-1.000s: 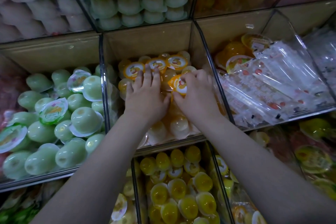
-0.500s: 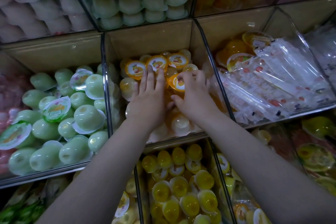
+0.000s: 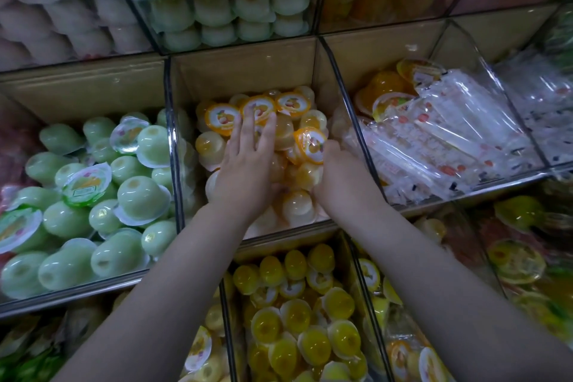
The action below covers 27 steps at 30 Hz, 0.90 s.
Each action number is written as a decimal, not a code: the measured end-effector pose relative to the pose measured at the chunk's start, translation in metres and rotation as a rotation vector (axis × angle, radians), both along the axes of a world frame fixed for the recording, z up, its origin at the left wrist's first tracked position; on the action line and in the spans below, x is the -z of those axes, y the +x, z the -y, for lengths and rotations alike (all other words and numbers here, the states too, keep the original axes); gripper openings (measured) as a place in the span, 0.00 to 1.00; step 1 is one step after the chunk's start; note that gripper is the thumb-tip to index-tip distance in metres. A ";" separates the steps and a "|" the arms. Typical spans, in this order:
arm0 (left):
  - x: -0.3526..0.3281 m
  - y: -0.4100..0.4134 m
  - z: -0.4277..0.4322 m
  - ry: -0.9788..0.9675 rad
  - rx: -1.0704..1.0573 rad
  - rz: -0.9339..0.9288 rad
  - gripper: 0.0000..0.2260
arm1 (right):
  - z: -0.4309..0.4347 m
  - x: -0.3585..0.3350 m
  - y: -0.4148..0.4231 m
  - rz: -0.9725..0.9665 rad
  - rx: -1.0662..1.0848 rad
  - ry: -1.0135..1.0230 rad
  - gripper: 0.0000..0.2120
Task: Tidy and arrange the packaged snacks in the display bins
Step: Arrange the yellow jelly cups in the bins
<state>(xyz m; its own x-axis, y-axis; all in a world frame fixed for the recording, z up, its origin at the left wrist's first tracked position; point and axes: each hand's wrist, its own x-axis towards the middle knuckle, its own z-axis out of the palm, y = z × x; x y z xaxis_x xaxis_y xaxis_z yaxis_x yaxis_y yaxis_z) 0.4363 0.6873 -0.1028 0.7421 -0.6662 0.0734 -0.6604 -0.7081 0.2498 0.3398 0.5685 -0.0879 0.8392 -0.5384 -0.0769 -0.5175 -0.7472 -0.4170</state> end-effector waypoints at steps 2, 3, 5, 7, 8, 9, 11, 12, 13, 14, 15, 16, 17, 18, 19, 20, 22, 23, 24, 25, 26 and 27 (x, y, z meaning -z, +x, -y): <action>-0.003 0.000 -0.003 -0.050 -0.029 -0.018 0.44 | -0.001 0.001 0.000 0.011 -0.023 -0.053 0.20; -0.005 0.000 -0.005 -0.078 -0.054 -0.017 0.40 | -0.002 0.000 0.000 0.008 -0.034 -0.071 0.21; -0.009 -0.002 -0.006 -0.102 -0.097 0.050 0.31 | -0.004 -0.001 0.001 -0.018 -0.052 -0.095 0.27; -0.013 -0.004 -0.005 -0.052 -0.112 0.102 0.23 | -0.006 -0.002 0.003 -0.054 -0.067 -0.125 0.36; -0.015 -0.005 -0.004 -0.022 -0.113 0.101 0.20 | -0.006 -0.002 0.004 -0.065 -0.072 -0.148 0.38; -0.016 -0.005 -0.004 -0.004 -0.111 0.096 0.19 | -0.007 -0.002 0.005 -0.070 -0.072 -0.169 0.39; -0.018 -0.005 -0.004 -0.024 -0.092 0.087 0.18 | -0.007 -0.001 0.008 -0.066 -0.064 -0.202 0.37; -0.018 -0.004 -0.005 -0.048 -0.080 0.074 0.17 | -0.008 -0.001 0.009 -0.060 -0.058 -0.219 0.35; -0.019 -0.004 -0.005 -0.067 -0.069 0.059 0.17 | -0.009 -0.001 0.009 -0.050 -0.047 -0.230 0.33; -0.019 -0.004 -0.006 -0.081 -0.060 0.042 0.17 | -0.009 -0.001 0.010 -0.041 -0.031 -0.230 0.31; -0.019 -0.004 -0.006 -0.088 -0.049 0.023 0.17 | -0.010 -0.002 0.010 -0.034 -0.017 -0.222 0.31; -0.019 -0.004 -0.005 -0.096 -0.033 0.001 0.18 | -0.011 -0.003 0.011 -0.029 -0.011 -0.214 0.31; -0.019 -0.004 -0.005 -0.104 -0.014 -0.023 0.18 | -0.011 -0.003 0.011 -0.026 -0.013 -0.211 0.31; -0.018 -0.004 -0.005 -0.109 0.005 -0.050 0.19 | -0.011 -0.004 0.011 -0.021 -0.015 -0.207 0.30; -0.018 -0.004 -0.005 -0.110 0.019 -0.077 0.19 | -0.010 -0.005 0.011 -0.012 -0.014 -0.203 0.29; -0.017 -0.003 -0.006 -0.113 0.031 -0.098 0.18 | -0.010 -0.005 0.011 0.003 -0.011 -0.200 0.28; -0.016 -0.001 -0.007 -0.136 0.050 -0.127 0.18 | -0.007 -0.004 0.013 0.045 -0.017 -0.198 0.22; -0.016 -0.001 -0.007 -0.149 0.057 -0.135 0.18 | -0.004 -0.004 0.014 0.056 -0.028 -0.196 0.20; -0.015 -0.001 -0.006 -0.152 0.062 -0.137 0.17 | -0.002 -0.005 0.014 0.059 -0.041 -0.192 0.18; -0.015 -0.002 -0.005 -0.147 0.063 -0.137 0.17 | -0.001 -0.006 0.015 0.056 -0.056 -0.183 0.17; -0.015 -0.002 -0.005 -0.140 0.057 -0.140 0.17 | 0.000 -0.007 0.015 0.046 -0.073 -0.179 0.17; -0.015 -0.002 -0.004 -0.137 0.050 -0.148 0.17 | 0.000 -0.008 0.014 0.028 -0.094 -0.188 0.18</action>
